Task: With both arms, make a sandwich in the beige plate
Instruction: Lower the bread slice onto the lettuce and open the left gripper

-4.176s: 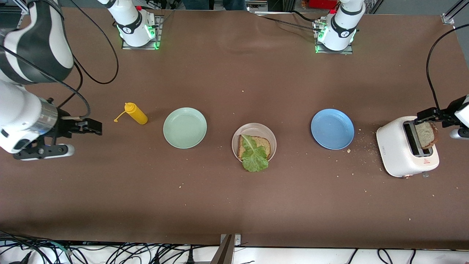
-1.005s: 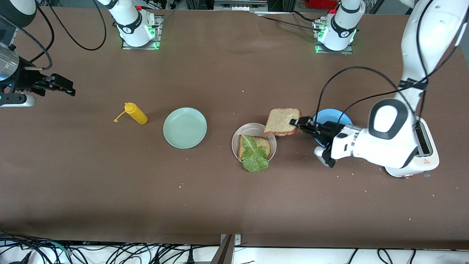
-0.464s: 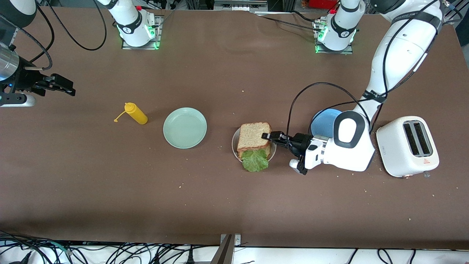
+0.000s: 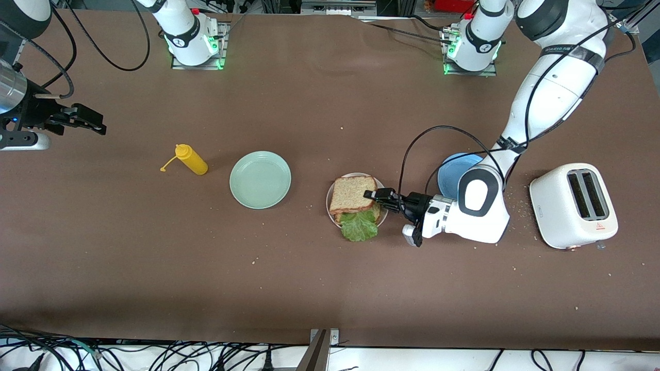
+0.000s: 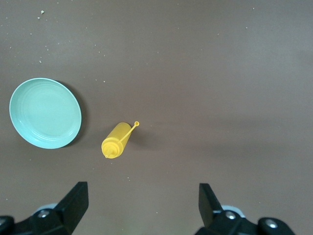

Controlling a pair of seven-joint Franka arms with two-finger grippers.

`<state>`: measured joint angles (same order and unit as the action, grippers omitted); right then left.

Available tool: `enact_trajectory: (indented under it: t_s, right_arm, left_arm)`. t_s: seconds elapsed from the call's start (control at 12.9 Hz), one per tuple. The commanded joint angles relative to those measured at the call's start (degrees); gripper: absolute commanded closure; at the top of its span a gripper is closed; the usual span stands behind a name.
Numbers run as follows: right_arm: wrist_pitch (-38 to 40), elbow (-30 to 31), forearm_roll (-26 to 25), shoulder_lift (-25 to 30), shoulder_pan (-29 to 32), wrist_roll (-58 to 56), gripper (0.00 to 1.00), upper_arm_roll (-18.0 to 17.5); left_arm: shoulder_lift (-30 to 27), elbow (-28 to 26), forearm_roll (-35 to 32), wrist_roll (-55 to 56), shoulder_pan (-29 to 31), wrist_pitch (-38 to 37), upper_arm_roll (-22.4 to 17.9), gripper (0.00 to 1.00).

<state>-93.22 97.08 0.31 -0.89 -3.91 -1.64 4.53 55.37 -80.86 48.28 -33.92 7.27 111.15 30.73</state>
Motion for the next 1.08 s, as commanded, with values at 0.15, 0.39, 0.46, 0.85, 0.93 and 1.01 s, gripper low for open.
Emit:
enact_trajectory:
  t_s: [0.15,0.39,0.46,0.85,0.93,1.01]
  right_arm:
    - [0.4,0.0,1.0,0.3,0.1,-1.0,0.00,0.0]
    - [0.4,0.0,1.0,0.3,0.1,-1.0,0.00,0.0]
    - [0.4,0.0,1.0,0.3,0.1,-1.0,0.00,0.0]
    - [1.0,0.0,1.0,0.4,0.1,-1.0,0.00,0.0]
    - [1.0,0.0,1.0,0.4,0.1,-1.1,0.00,0.0]
    - [1.0,0.0,1.0,0.4,0.1,-1.1,0.00,0.0]
  left_arm:
    - [0.1,-0.9,1.8,-11.8,-0.1,0.6,-2.8,0.34]
    - [0.7,-1.6,2.1,-14.0,-0.1,0.7,-3.0,0.00]
    - [0.7,-1.6,1.7,-14.1,-0.1,0.7,-3.0,0.00]
    - [-0.1,-1.5,-0.5,-13.8,-1.1,0.7,-4.2,0.00]
    - [-0.3,-1.1,-3.8,-13.2,-1.1,0.8,-4.2,0.00]
    - [-0.7,-0.8,-6.1,-12.5,-1.3,0.8,-4.2,0.00]
